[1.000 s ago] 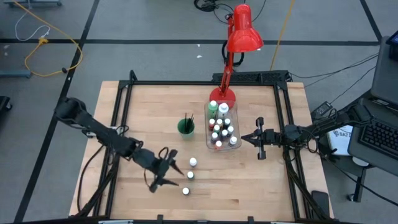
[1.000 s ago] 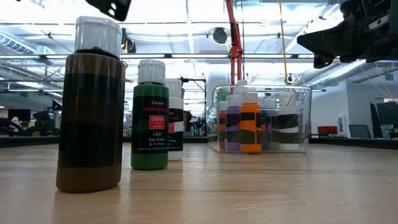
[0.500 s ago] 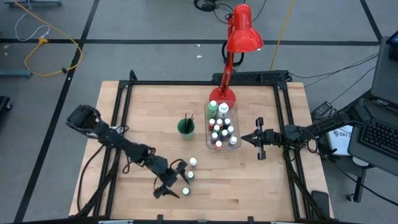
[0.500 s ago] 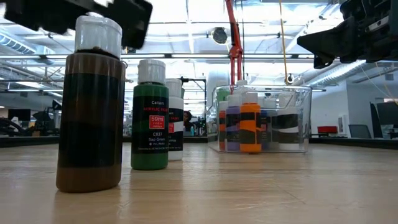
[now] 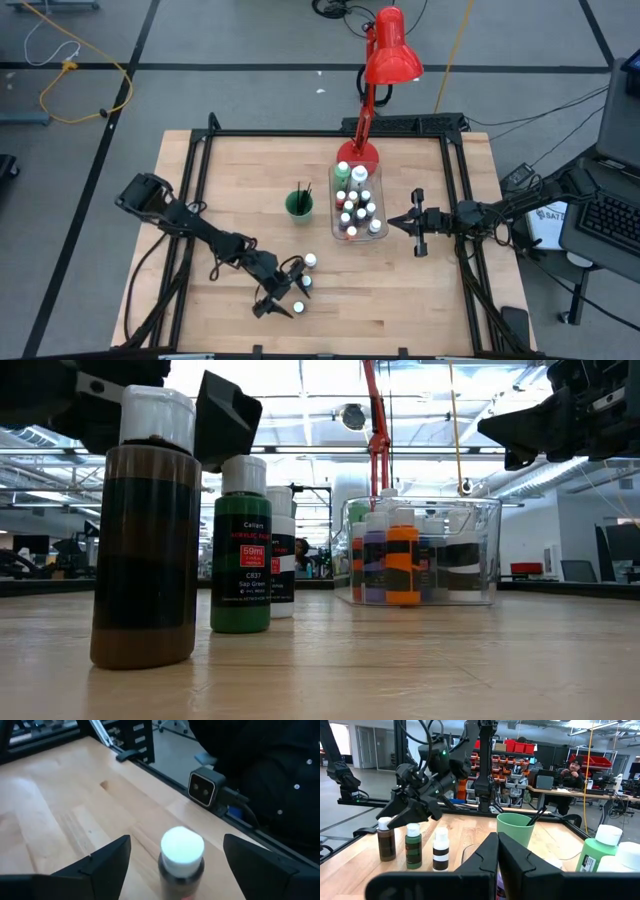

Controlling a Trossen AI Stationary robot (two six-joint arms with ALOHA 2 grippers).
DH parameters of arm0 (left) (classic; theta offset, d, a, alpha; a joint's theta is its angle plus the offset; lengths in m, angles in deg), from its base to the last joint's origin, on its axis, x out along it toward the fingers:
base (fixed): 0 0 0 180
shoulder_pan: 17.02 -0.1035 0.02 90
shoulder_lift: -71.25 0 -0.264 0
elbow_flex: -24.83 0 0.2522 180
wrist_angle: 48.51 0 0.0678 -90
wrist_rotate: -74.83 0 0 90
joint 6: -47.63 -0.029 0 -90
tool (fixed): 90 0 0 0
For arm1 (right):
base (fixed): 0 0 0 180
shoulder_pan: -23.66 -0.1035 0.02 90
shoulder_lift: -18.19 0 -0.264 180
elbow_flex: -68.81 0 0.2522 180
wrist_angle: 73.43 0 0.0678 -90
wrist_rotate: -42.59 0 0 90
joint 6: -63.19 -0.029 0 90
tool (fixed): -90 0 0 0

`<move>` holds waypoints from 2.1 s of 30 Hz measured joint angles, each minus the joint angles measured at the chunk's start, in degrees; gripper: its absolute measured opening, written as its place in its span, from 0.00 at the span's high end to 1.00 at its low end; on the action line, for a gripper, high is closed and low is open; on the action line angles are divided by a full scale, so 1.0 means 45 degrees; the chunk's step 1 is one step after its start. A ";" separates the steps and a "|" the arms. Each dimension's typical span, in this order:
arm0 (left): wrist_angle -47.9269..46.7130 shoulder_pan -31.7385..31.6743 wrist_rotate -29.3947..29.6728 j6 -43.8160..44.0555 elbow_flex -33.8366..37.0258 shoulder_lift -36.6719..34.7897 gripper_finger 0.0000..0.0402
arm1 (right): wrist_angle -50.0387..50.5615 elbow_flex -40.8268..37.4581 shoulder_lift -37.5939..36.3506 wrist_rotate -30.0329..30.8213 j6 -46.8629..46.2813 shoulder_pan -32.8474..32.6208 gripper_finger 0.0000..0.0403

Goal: Pick & Place Paint Supplies
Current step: Put the black paint bottle into the transparent bin

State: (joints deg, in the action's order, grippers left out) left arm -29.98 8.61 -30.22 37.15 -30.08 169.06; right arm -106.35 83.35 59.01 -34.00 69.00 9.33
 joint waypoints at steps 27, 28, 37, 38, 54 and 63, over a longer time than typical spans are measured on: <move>0.0190 -0.0189 -0.0214 0.0155 0.0000 0.0107 0.30 | 0.0049 0.0001 -0.0002 0.0049 0.0005 0.0000 0.99; 0.0195 -0.0189 -0.0214 0.0151 0.0000 0.0107 0.31 | 0.0049 0.0000 -0.0005 0.0049 0.0005 0.0000 0.99; 0.0178 -0.0185 -0.0637 0.0379 0.0000 0.0255 0.38 | 0.0049 0.0005 0.0000 0.0049 0.0005 0.0000 0.99; 0.0064 -0.0156 -0.0841 0.0268 0.0008 0.0277 0.39 | 0.0049 0.0000 0.0000 0.0049 0.0004 0.0000 0.99; 0.0287 -0.0228 -0.0506 0.0097 0.0005 0.0273 0.47 | 0.0049 0.0000 -0.0005 0.0048 -0.0029 0.0000 0.99; 0.0231 -0.0219 -0.1873 0.0156 0.0005 0.0253 0.79 | 0.0053 0.0004 -0.0005 0.0044 -0.0029 0.0000 0.99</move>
State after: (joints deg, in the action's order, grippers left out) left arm -28.94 7.63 -38.64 37.85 -30.05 170.20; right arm -106.11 83.37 58.99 -33.81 68.86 9.33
